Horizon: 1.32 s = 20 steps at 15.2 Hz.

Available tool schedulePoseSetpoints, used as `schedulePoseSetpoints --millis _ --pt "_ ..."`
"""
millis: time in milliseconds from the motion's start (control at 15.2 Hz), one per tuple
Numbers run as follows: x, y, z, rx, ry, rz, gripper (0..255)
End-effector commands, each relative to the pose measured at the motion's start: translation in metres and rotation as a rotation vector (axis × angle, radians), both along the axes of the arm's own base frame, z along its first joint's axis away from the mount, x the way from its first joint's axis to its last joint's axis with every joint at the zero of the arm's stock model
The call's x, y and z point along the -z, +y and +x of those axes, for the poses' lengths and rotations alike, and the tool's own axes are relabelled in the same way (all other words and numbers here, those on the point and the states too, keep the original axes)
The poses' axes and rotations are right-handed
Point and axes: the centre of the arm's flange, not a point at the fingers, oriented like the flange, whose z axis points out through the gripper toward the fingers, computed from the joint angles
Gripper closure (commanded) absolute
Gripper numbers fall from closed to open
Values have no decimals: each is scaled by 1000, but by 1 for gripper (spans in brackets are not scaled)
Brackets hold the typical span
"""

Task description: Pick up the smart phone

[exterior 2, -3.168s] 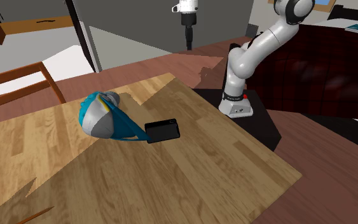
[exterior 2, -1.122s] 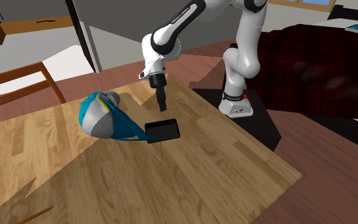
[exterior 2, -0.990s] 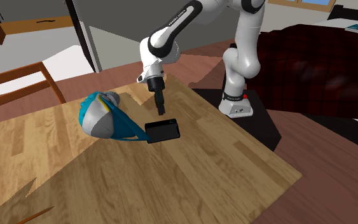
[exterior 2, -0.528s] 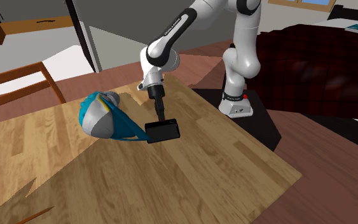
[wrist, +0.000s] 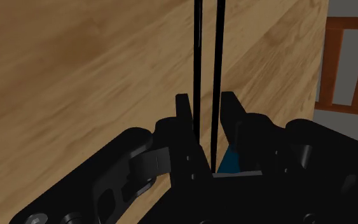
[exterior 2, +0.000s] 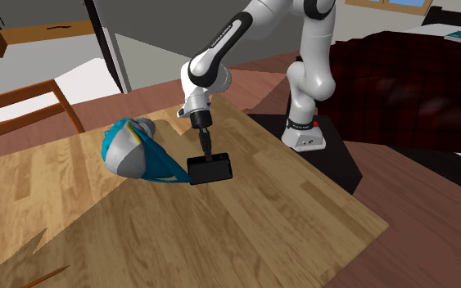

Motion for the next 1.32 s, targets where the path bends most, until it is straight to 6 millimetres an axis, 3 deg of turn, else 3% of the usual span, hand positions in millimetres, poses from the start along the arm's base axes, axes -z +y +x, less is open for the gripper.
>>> schedulePoseSetpoints --millis 0,198,1254 --pt "1 0 0 -1 1 -2 255" --pt "1 0 0 -1 1 -2 255" --pt "-79 0 0 -1 1 -2 255"
